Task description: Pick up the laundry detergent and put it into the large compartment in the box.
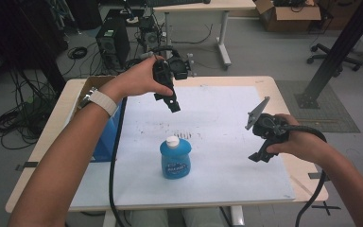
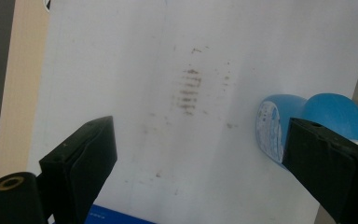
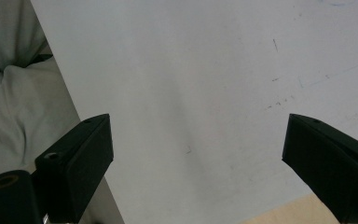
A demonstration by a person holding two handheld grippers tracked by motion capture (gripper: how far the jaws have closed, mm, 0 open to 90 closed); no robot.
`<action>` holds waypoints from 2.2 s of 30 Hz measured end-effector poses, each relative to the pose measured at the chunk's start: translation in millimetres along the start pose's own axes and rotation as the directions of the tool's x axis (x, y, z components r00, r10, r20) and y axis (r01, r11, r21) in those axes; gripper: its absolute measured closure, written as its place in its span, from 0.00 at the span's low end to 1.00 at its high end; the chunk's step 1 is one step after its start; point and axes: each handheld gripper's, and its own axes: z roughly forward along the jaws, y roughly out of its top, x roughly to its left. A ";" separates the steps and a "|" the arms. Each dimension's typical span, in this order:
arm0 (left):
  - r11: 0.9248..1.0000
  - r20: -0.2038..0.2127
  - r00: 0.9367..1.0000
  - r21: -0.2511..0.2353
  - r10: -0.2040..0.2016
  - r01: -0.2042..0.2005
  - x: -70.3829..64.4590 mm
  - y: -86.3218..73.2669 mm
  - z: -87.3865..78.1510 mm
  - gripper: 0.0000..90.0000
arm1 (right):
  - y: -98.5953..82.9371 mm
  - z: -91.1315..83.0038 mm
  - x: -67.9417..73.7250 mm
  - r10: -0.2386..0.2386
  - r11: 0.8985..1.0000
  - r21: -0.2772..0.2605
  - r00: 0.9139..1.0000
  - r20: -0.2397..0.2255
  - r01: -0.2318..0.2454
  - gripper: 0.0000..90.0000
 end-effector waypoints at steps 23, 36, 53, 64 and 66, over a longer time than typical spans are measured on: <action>0.999 -0.007 1.000 -0.050 -0.012 0.012 -25.1 -0.3 -30.3 0.07 | -2.1 -7.9 6.0 -0.004 1.000 0.001 1.000 0.006 0.004 0.10; 0.999 0.050 0.998 -0.009 0.044 -0.044 -51.9 -0.6 -41.7 0.08 | 0.2 -8.6 7.4 -0.011 1.000 -0.009 1.000 0.011 0.011 0.10; 0.996 0.063 0.995 -0.024 0.083 -0.082 -86.9 2.1 -35.3 0.09 | -0.9 -9.5 9.0 -0.001 1.000 -0.014 1.000 0.011 0.001 0.10; 0.996 0.063 0.994 0.003 0.086 -0.086 -99.0 3.0 -25.8 0.08 | -1.5 -9.8 9.7 -0.003 1.000 -0.021 1.000 0.009 0.004 0.10; 0.997 0.067 0.994 0.003 0.081 -0.082 -99.7 2.2 -23.4 0.08 | -1.9 -10.5 9.6 -0.004 1.000 -0.021 1.000 0.010 0.004 0.10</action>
